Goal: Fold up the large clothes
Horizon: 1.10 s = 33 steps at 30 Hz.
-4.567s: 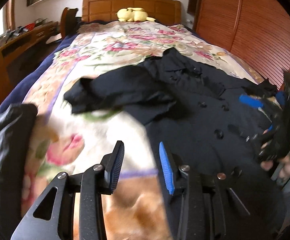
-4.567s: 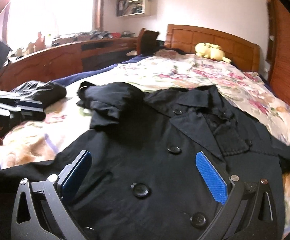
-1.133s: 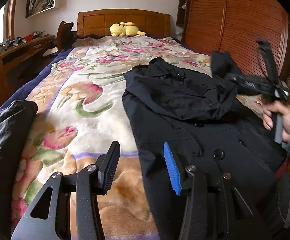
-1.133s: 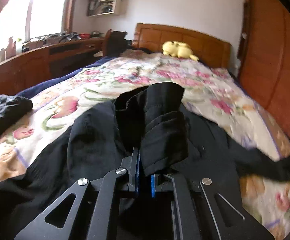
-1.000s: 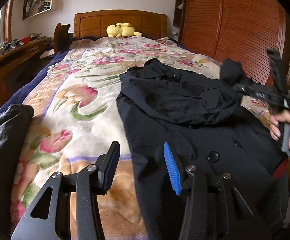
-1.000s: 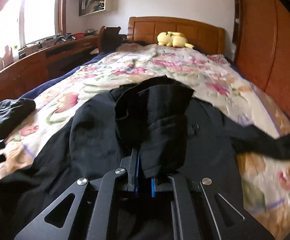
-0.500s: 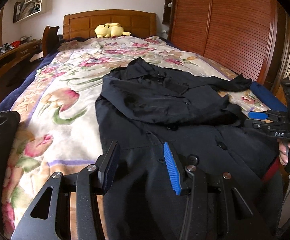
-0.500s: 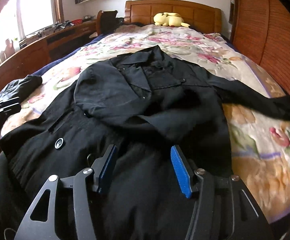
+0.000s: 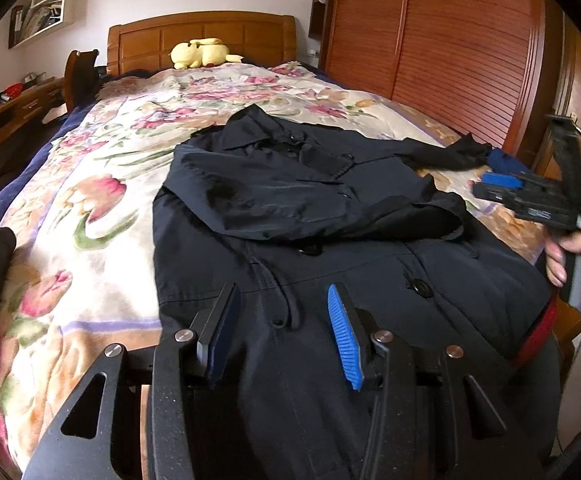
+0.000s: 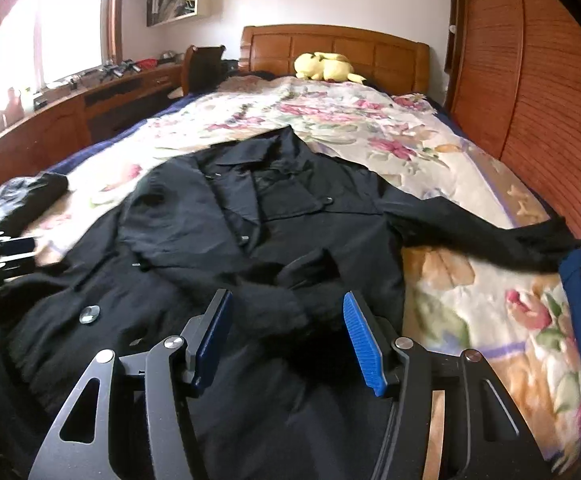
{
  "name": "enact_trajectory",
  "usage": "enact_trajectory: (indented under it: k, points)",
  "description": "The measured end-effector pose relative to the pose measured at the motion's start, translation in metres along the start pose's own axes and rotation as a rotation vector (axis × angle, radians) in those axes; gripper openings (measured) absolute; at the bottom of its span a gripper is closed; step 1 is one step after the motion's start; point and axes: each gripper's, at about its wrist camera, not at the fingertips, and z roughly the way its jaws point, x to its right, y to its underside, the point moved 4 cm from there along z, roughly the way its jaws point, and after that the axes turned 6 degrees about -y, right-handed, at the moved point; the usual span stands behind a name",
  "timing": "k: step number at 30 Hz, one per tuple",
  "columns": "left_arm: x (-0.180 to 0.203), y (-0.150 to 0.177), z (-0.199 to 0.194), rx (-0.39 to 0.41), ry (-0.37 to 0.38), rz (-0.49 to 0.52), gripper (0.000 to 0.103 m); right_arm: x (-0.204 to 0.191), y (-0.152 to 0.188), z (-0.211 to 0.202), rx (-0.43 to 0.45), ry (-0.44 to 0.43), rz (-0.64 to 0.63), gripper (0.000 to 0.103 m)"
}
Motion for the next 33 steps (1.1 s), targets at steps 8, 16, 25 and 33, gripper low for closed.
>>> enact_trajectory:
  k: [8,16,25,33]
  points:
    - [0.011,0.008,0.01,-0.039,0.013,0.017,0.047,0.015,-0.024,0.053,-0.086,-0.037,0.045,0.059]
    - [0.015,0.011,0.012,-0.055,0.016,0.02,0.047,0.021,-0.035,0.088,-0.154,-0.048,0.05,0.059]
    - [0.021,0.014,0.018,-0.07,0.023,0.016,0.047,0.02,-0.027,0.081,-0.113,-0.095,0.031,0.017]
    - [0.024,0.014,0.015,-0.07,0.026,0.012,0.047,-0.005,-0.015,0.008,0.043,-0.144,0.026,0.015]
